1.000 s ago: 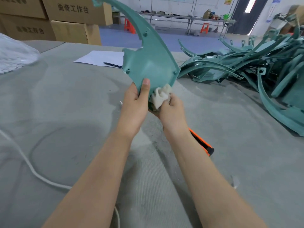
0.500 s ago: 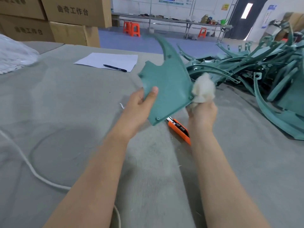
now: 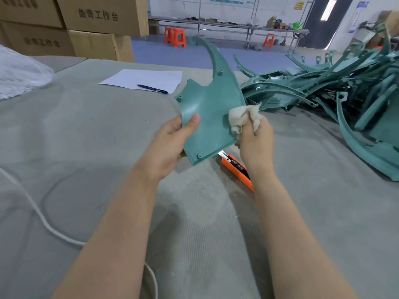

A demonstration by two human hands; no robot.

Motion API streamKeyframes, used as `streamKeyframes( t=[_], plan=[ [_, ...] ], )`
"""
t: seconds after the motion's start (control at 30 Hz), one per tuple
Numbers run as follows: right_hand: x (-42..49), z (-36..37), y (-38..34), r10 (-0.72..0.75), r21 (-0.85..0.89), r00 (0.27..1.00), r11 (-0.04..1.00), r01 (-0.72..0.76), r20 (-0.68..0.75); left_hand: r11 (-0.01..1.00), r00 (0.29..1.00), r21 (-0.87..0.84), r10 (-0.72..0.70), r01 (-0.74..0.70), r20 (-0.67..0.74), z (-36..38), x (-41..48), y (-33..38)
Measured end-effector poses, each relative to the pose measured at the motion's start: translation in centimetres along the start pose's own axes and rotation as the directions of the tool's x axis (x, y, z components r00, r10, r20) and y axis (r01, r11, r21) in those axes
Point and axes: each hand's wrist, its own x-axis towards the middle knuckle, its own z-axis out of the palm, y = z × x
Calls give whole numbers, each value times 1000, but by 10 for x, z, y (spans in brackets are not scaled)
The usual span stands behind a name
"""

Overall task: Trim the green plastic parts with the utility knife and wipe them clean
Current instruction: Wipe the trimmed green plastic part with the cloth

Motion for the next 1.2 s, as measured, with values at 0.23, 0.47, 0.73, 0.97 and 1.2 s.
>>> streamKeyframes(
  t=[0.23,0.47,0.73,0.97,1.2],
  plan=[
    [2,-9,-2,282,159,959,949,-273,-37,984,981,52,-173,169,90,-10,-1,4],
    [7,-24,-2,258,139,897,935,-325,360,955,965,226,-225,192,133,-10,-2,-3],
    [5,-16,-9,317,384,949,875,-294,4,971,955,-203,-65,128,291,-6,-2,4],
    [-6,6,-22,472,729,867,536,-426,160,998,999,-49,33,-32,21,38,-1,-20],
    [-14,16,-21,454,680,855,547,-488,249,984,999,-179,-9,0,-52,5,8,-14]
  ],
)
